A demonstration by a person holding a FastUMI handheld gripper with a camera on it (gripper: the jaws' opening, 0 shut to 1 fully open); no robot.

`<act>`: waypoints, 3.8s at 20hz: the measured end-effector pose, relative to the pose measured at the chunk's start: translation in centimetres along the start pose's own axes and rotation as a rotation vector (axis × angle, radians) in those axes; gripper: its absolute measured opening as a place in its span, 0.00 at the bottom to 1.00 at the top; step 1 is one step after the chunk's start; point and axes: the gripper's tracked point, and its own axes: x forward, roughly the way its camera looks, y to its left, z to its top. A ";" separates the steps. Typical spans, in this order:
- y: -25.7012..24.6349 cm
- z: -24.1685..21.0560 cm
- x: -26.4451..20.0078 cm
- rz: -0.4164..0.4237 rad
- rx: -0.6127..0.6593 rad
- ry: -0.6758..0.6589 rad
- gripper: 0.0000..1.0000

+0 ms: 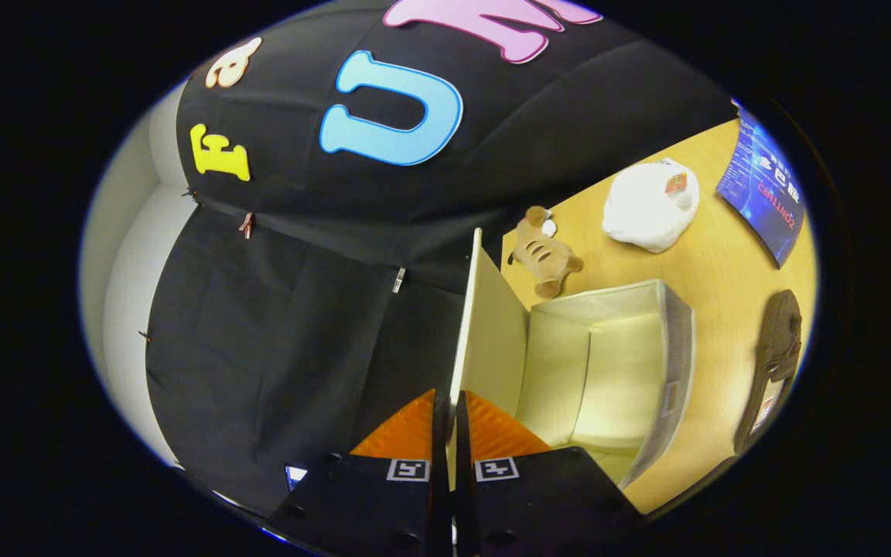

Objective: Open the storage box then place both shoes into the box .Put the left shoe in first, then the right shoe, with the right side of both shoes facing outward in a uniform manner.

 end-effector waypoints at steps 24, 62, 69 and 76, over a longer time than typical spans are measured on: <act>5.1 -2.5 18.5 -0.200 0.155 -0.106 0.17; -27.6 1.8 -24.0 -0.919 -0.499 -0.434 0.98; -33.6 -1.8 -19.8 -0.899 -0.500 -0.239 0.99; -38.5 -2.5 -17.4 -0.918 -0.476 -0.149 0.99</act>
